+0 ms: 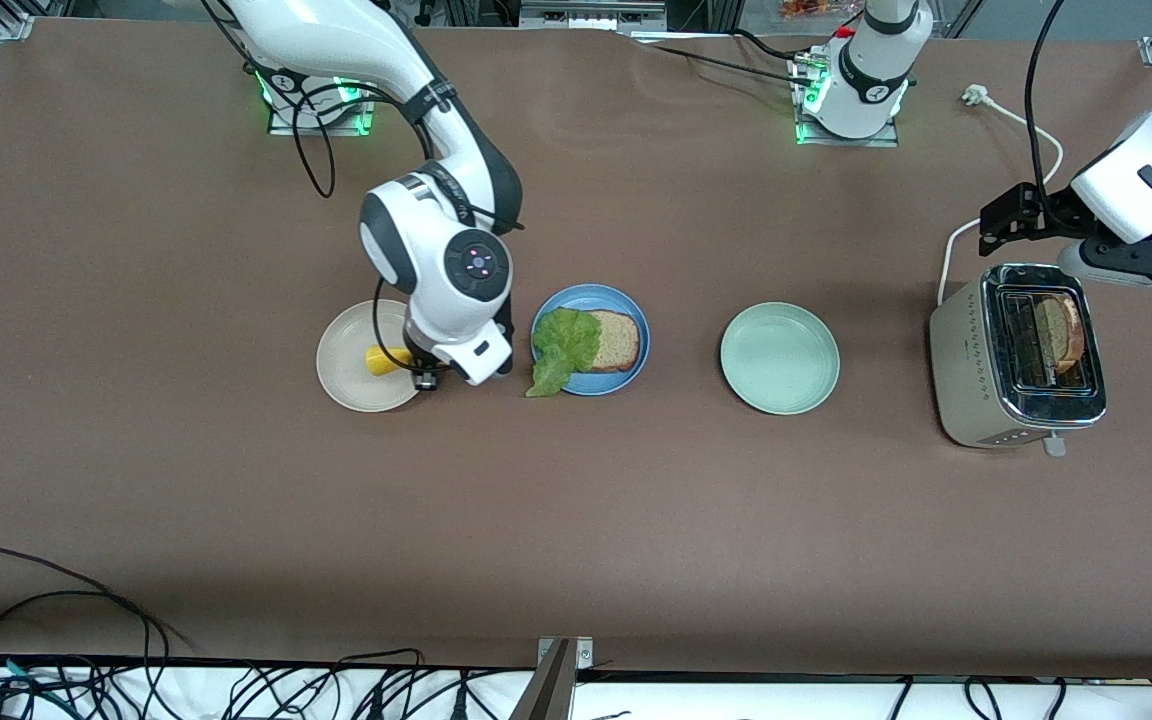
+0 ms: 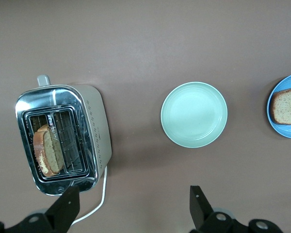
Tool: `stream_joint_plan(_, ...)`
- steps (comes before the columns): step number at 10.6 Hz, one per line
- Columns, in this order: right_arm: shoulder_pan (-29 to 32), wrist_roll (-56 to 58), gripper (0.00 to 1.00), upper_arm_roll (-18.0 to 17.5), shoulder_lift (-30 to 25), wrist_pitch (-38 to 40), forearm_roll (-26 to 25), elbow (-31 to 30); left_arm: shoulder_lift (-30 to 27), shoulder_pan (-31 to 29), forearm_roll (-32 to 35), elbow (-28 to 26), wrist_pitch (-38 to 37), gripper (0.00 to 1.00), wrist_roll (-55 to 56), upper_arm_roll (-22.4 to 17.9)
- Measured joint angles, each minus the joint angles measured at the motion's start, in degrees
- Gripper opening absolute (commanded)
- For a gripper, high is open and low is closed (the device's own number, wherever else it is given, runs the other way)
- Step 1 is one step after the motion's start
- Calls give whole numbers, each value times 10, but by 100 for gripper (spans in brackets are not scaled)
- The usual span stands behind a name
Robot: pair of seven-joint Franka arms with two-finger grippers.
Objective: Make sandwich in blue plate with both arms
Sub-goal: 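Carry the mustard bottle over the blue plate, tilting its nozzle down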
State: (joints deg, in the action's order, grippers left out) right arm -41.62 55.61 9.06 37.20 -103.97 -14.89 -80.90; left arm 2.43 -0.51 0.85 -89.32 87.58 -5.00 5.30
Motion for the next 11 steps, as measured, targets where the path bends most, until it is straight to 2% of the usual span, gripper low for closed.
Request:
stream_joint_plan(1,-16,0,7,0,16,1,-12,17,0,0,0,0,0,100,0,0)
stream_joint_plan(5,-108,-18,7,0,51,77,-176,38,0,0,0,0,0,100,0,0)
stream_joint_plan(8,-139,-19,8,1,52,140,-272,42,0,0,0,0,0,100,0,0)
stream_joint_plan(11,-156,-19,9,1,62,169,-320,52,0,0,0,0,0,100,0,0)
